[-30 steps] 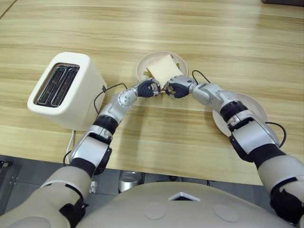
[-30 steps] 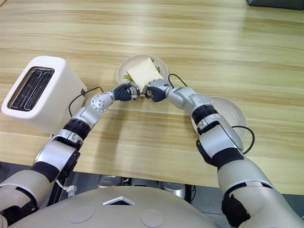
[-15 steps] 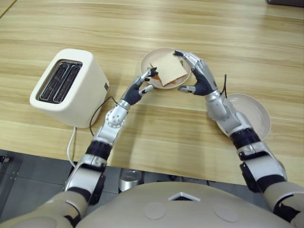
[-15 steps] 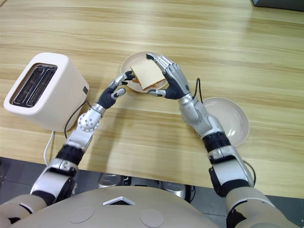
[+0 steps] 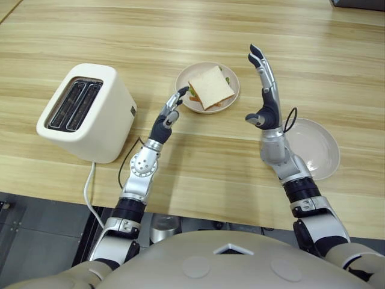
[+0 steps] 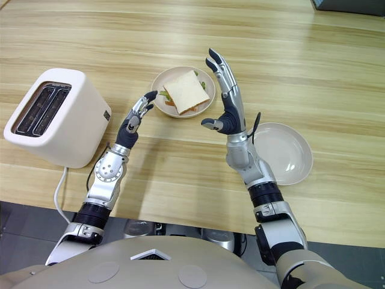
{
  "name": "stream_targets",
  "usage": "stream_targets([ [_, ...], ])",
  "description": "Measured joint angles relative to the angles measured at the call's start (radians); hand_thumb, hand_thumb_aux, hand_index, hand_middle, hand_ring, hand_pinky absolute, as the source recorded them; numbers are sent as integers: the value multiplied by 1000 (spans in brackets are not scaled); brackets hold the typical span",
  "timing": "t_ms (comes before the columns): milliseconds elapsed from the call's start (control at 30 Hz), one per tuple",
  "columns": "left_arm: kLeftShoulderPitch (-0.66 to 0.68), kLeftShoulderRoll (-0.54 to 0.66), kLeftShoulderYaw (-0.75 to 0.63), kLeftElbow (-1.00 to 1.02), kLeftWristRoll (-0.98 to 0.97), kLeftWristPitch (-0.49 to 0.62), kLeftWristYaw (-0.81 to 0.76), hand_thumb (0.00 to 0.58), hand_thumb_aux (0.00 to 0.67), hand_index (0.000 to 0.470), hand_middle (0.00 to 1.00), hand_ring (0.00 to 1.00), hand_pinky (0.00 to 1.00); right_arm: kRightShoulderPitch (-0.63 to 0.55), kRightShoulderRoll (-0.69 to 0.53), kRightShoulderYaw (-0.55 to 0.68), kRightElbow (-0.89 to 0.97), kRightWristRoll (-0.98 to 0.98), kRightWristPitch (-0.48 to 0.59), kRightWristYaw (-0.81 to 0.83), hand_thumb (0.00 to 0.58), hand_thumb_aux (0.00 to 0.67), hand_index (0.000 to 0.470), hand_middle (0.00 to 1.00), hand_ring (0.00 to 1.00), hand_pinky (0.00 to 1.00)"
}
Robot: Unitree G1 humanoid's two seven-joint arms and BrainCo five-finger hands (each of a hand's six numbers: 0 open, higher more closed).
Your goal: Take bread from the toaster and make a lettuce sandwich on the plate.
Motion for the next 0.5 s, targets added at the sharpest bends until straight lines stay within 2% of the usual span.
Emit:
stream_targets([
  [100, -47, -3, 50, 12, -58, 1, -11, 0, 0, 0, 0, 0, 0, -13, 16, 0, -1, 25, -2, 19, 0, 0, 0, 0, 0, 0],
  [233, -41, 0, 99, 13, -89, -12, -9, 0, 0, 0, 0, 0, 0, -13, 17, -6, -1, 29, -4, 38, 0, 0, 0, 0, 0, 0],
  [500, -37, 1, 117, -24, 3, -154, 44, 0, 0, 0, 0, 0, 0, -10, 19, -8, -1, 52, -3, 77, 0, 0, 0, 0, 0, 0],
])
